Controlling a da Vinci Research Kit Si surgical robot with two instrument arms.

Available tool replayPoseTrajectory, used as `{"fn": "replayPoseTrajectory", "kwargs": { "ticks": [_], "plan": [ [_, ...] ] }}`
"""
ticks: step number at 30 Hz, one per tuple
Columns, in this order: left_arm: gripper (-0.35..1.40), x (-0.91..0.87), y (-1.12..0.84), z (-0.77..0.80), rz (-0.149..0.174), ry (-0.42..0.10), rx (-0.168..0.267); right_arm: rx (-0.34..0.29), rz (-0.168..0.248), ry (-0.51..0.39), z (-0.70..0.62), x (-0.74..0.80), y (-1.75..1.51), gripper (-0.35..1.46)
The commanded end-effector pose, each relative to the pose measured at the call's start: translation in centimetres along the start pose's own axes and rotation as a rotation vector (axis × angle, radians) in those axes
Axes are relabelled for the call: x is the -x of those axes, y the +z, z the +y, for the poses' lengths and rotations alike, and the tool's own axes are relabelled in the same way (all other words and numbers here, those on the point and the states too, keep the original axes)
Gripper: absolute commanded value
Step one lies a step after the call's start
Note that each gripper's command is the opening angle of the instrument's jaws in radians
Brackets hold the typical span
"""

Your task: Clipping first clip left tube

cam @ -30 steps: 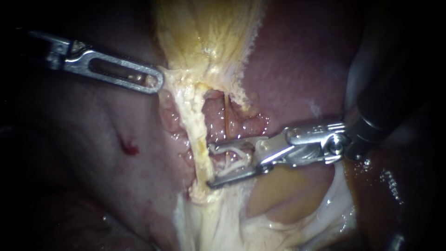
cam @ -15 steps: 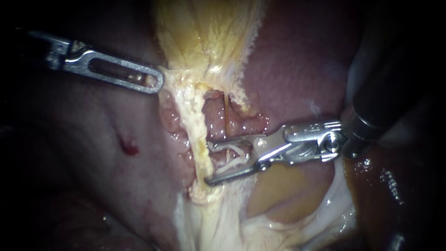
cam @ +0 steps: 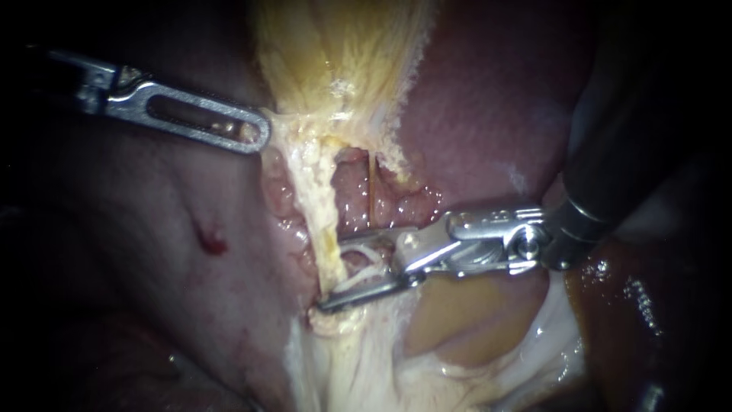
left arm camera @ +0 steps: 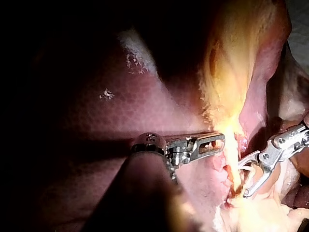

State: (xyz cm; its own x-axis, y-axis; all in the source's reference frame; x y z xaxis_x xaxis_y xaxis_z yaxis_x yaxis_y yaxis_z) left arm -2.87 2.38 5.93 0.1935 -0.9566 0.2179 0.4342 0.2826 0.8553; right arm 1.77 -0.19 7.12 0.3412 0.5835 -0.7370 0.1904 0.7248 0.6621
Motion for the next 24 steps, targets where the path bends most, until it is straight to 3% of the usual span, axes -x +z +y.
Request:
{"fn": "replayPoseTrajectory", "kwargs": {
  "ticks": [1,11,15,24],
  "plan": [
    [-0.35,0.00,0.01,0.00,0.000,0.000,0.000,-0.005,0.005,-0.003,0.00,-0.01,0.02,0.50],
    [-0.35,0.02,0.03,0.04,0.000,0.000,0.001,-0.085,0.056,0.003,-0.07,-0.09,0.21,0.50],
    [-0.35,0.03,0.05,0.05,0.000,0.000,0.001,-0.109,0.057,0.001,-0.08,-0.09,0.31,0.50],
    [-0.35,0.03,0.08,0.04,-0.002,-0.001,0.002,-0.108,0.058,-0.004,-0.02,-0.06,0.44,0.50]
  ]
}}
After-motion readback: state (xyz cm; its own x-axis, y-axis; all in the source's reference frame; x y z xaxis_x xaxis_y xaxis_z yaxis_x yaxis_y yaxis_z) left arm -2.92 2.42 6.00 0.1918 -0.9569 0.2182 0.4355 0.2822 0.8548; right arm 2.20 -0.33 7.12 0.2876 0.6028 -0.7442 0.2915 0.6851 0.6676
